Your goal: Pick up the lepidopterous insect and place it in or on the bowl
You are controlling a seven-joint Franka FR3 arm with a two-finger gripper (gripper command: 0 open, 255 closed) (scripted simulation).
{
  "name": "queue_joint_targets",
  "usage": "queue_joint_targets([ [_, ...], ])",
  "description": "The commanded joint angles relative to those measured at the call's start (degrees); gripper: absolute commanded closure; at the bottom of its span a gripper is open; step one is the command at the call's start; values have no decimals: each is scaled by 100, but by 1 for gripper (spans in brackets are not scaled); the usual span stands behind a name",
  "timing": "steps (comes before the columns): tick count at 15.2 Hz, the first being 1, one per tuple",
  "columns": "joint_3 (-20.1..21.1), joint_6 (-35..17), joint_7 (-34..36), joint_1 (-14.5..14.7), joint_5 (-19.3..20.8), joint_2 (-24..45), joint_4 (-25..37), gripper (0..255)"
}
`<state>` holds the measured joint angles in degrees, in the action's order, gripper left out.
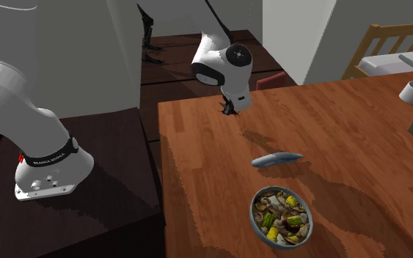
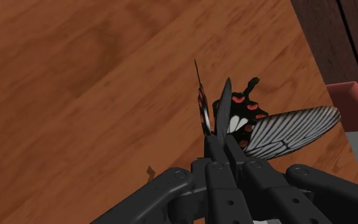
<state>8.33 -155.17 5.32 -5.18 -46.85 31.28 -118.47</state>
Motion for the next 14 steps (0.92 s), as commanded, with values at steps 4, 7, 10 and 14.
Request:
queue_joint_targets([
  [4, -116, 228, 272, 82, 188, -356, -105, 255],
  [7, -180, 368, 428, 122, 303, -559, -154, 255],
  [10, -240, 510, 583, 157, 422, -756, -193, 255],
  [14, -315, 707, 789, 198, 583, -1009, -226, 255],
])
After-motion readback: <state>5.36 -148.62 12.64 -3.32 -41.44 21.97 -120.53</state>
